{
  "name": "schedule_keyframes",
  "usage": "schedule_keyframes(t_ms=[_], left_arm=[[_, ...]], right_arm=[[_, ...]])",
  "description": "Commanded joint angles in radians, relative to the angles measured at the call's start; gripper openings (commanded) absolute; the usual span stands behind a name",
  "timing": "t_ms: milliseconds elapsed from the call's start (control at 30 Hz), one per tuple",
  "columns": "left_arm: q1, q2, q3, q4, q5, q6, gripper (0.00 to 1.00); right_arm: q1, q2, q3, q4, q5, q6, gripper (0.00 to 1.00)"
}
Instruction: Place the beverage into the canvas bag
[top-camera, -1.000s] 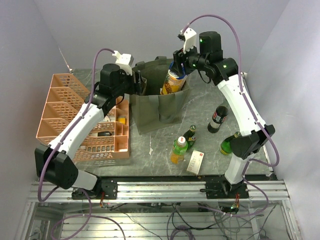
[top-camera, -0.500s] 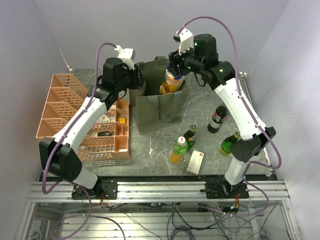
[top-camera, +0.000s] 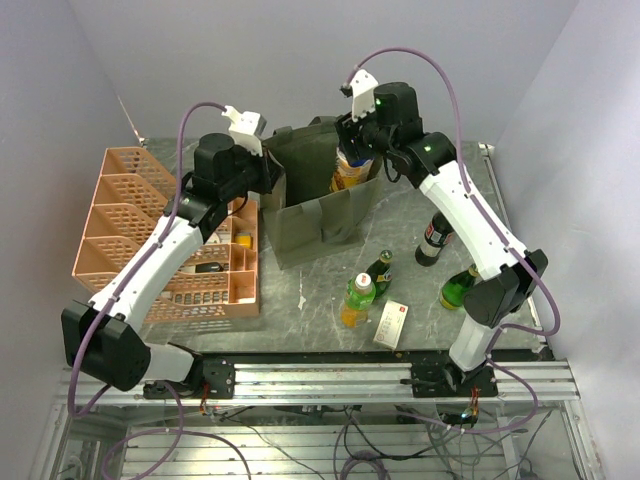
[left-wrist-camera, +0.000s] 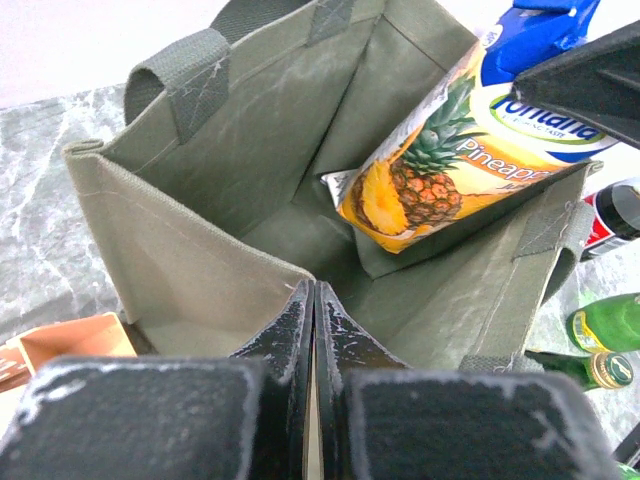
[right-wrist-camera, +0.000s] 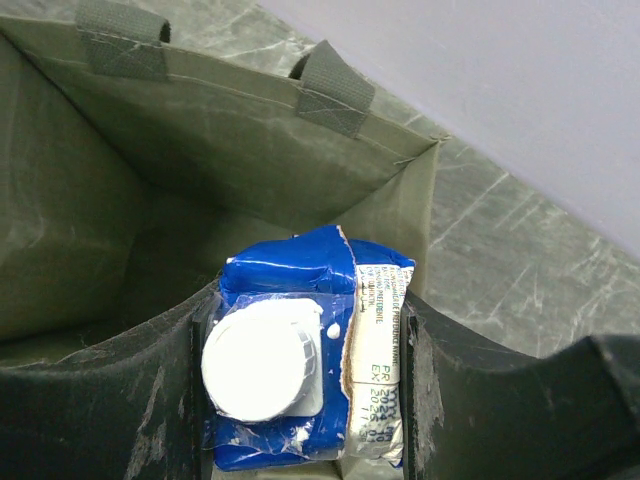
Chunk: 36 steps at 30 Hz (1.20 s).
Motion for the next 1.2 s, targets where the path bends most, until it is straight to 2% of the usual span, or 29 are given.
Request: schedule_keyframes(t_ms=[0,233,600,967,1167], left_arm=[[-0.002,-0.012,-0.022,-0.022,0.076,0.024,0.07],[0.0,-0.017,-0.042,-0.005,0.092,0.032,0.07],[0.009,-0.019,-0.046,0.001,0.1,0.007,0.07],[0.042,-0.067,-0.119,0.058,0.082,-0.029,0.07],[0.062,-0.081,-0.136,0.074,0.088,-0.048,0.07]], right_arm=[[0.003,-0.077,0.086,0.236,-0.026,-0.023,0.0],[0.04,0.021,0.162,0.196,-0.077,0.017,0.0],[0.181,0.137,0.237,0.182,0.109,-0.062,0.0],[0.173,0.18,0.208,0.223,0.168,-0.058,0.0],[0.114,0.182,0.183,0.241,0.123,-0.023,0.0]])
